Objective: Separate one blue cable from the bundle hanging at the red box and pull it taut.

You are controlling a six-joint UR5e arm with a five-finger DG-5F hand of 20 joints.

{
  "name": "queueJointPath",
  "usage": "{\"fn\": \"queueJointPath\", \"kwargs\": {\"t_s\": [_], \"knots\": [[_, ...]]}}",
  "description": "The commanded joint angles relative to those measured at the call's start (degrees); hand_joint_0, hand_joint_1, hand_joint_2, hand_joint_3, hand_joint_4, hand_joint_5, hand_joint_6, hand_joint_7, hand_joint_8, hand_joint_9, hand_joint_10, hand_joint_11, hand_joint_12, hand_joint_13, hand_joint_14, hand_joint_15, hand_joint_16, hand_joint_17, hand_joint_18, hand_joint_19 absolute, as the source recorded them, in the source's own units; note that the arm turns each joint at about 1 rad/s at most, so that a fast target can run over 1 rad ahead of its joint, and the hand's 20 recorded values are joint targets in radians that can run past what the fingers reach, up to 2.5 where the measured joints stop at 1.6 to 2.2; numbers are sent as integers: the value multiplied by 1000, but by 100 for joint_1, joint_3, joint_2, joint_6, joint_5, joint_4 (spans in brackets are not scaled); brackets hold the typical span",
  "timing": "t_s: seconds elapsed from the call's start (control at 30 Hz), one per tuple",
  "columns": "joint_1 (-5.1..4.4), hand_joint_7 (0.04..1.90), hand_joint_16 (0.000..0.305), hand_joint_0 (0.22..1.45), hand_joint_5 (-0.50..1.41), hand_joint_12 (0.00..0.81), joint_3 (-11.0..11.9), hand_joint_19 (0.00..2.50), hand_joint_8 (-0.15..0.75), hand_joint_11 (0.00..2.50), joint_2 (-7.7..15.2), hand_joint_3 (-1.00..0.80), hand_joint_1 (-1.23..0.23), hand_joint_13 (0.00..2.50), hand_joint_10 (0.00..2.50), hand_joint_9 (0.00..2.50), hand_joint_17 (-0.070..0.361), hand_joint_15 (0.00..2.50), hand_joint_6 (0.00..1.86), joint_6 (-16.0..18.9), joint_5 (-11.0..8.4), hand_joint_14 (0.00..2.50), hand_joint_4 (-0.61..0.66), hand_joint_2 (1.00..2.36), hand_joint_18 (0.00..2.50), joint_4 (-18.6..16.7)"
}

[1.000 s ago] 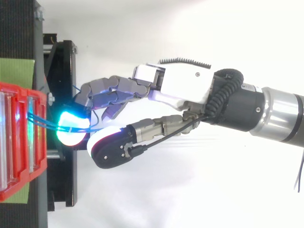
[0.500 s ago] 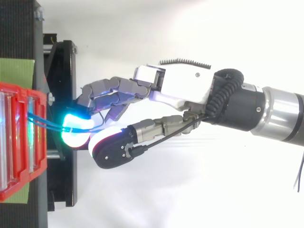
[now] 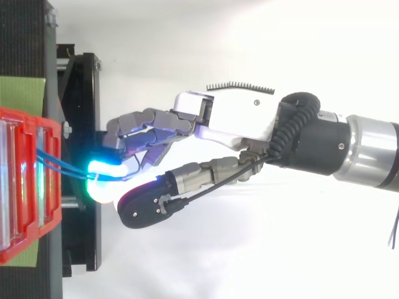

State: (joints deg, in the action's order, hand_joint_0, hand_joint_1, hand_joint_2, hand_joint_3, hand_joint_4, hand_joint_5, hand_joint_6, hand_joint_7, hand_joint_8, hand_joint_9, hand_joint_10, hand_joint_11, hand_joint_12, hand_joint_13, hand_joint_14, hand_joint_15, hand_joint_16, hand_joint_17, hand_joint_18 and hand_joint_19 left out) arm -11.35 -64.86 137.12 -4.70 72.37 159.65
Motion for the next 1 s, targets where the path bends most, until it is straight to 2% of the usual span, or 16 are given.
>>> {"fn": "queueJointPath", "kwargs": {"t_s": [0.0, 0.23, 0.57, 0.77, 0.9, 0.97], "knots": [[1, 1181, 41, 633, -114, 293, 97, 636, 254, 273, -1, -387, -515, 554, 10, 767, 92, 217, 503, 21, 58, 9, 187, 1012, 634, 260], [1, 1283, 41, 642, -101, 292, 114, 638, 256, 293, -221, -375, -508, 555, 11, 777, 92, 218, 502, 12, 75, 9, 148, 1013, 633, 655], [1, 1304, 42, 585, -100, 295, 114, 634, 261, 292, -353, -500, -453, 568, 11, 786, 93, 229, 502, -14, 66, 9, 151, 1000, 648, 787], [1, 1301, 42, 588, -101, 293, 123, 635, 264, 292, -379, -494, -452, 572, 13, 791, 93, 226, 501, -23, 66, 9, 153, 1000, 652, 866], [10, 1388, 41, 628, -93, 290, 123, 635, 262, 301, -388, -412, -459, 578, 11, 803, 92, 221, 506, -23, 58, 9, 133, 1009, 656, 866], [1, 1371, 41, 635, -95, 289, 123, 633, 263, 301, -397, -400, -459, 579, 11, 807, 92, 225, 517, -23, 58, 9, 129, 1010, 658, 866]]}}
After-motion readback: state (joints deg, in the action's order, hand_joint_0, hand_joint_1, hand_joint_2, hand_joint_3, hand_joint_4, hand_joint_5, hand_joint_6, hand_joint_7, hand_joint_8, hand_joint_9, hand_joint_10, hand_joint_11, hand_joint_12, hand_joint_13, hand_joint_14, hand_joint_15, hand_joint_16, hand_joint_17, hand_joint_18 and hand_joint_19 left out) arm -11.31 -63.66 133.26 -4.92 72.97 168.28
